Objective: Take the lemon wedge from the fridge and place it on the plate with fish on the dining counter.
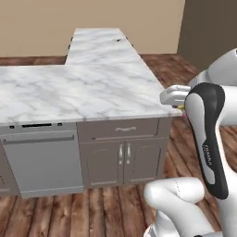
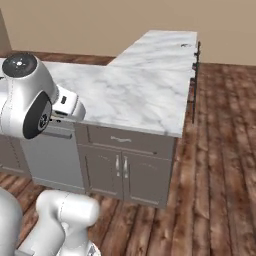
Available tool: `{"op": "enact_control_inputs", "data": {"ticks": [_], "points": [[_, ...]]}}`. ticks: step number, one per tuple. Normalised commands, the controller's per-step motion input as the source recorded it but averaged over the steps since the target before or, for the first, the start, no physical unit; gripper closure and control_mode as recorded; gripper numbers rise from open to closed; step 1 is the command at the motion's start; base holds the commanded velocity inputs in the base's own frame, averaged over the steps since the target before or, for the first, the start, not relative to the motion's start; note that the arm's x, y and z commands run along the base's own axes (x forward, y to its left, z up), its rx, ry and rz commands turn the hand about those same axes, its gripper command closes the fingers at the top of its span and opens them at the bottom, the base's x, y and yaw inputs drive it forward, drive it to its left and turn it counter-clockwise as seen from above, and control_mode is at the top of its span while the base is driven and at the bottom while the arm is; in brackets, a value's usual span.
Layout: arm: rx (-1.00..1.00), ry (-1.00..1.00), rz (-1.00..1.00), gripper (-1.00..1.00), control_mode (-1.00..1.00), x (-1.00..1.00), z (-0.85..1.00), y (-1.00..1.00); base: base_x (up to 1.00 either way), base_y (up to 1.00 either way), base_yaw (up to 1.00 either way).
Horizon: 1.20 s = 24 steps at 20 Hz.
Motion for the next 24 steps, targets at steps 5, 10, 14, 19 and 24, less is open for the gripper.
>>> {"op": "enact_control_inputs", "data": {"ticks": [5, 10, 14, 19, 24], "points": [[0.00, 0.00, 0.00, 1.00, 1.00, 0.00, 0.00, 0.00, 0.00, -1.00, 0.00], [0.00, 0.00, 0.00, 1.00, 1.00, 0.00, 0.00, 0.00, 0.16, -1.00, -0.03], [0.00, 0.00, 0.00, 1.00, 1.00, 0.00, 0.00, 0.00, 0.27, -1.00, -0.05], [0.00, 0.00, 0.00, 1.00, 1.00, 0.00, 0.00, 0.00, 0.76, -1.00, -0.03], [0.00, 0.00, 0.00, 1.00, 1.00, 0.00, 0.00, 0.00, 1.00, -0.96, 0.08]]}}
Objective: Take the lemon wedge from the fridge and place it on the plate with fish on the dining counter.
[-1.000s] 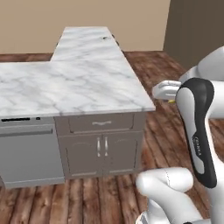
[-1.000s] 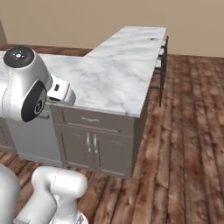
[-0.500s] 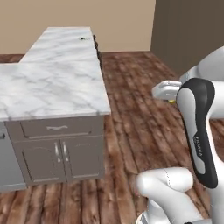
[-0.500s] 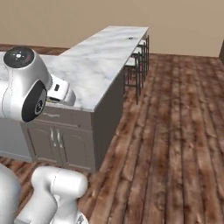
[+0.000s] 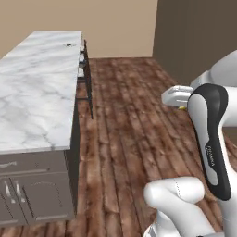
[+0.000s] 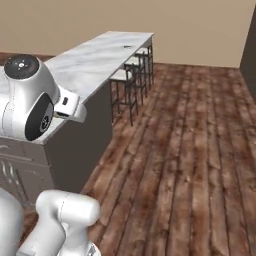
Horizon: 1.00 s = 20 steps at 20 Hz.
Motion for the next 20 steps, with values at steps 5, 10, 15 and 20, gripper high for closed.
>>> {"op": "enact_control_inputs", "data": {"ticks": [5, 10, 15, 20], "points": [[0.00, 0.00, 0.00, 1.00, 1.00, 0.00, 0.00, 0.00, 1.00, -0.64, 0.21], [0.00, 0.00, 0.00, 1.00, 1.00, 0.00, 0.00, 0.00, 1.00, -0.59, 0.20], [0.00, 0.00, 0.00, 1.00, 1.00, 0.00, 0.00, 0.00, 1.00, -0.59, 0.20], [0.00, 0.00, 0.00, 1.00, 1.00, 0.00, 0.00, 0.00, 1.00, -0.59, 0.19]]}}
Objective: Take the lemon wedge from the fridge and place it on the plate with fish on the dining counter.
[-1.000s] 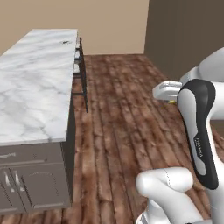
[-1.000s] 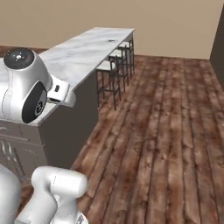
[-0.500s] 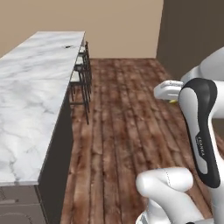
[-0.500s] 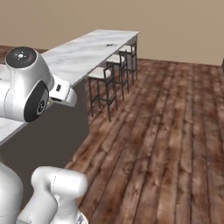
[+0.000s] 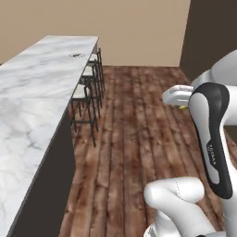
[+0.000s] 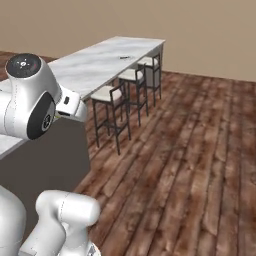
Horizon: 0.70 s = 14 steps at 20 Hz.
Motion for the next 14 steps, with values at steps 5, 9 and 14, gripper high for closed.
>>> {"op": "enact_control_inputs", "data": {"ticks": [5, 9, 14], "points": [[0.00, 0.00, 0.00, 1.00, 1.00, 0.00, 0.00, 0.00, 1.00, -0.59, 0.19], [0.00, 0.00, 0.00, 1.00, 1.00, 0.00, 0.00, 0.00, 1.00, -0.60, 0.18], [0.00, 0.00, 0.00, 1.00, 1.00, 0.00, 0.00, 0.00, 1.00, -0.59, 0.19]]}}
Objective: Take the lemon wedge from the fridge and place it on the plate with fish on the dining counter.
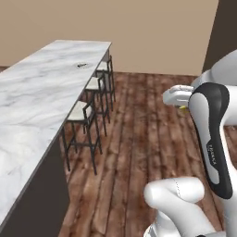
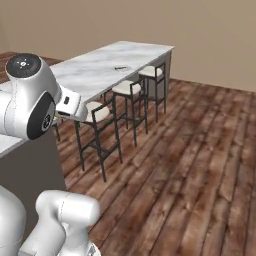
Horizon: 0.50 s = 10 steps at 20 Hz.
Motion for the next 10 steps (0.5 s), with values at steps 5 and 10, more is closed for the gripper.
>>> {"op": "enact_control_inputs", "data": {"ticks": [5, 10], "points": [[0.00, 0.00, 0.00, 1.00, 1.00, 0.00, 0.00, 0.00, 1.00, -0.56, 0.23], [0.00, 0.00, 0.00, 1.00, 1.00, 0.00, 0.00, 0.00, 1.00, -0.64, 0.21]]}}
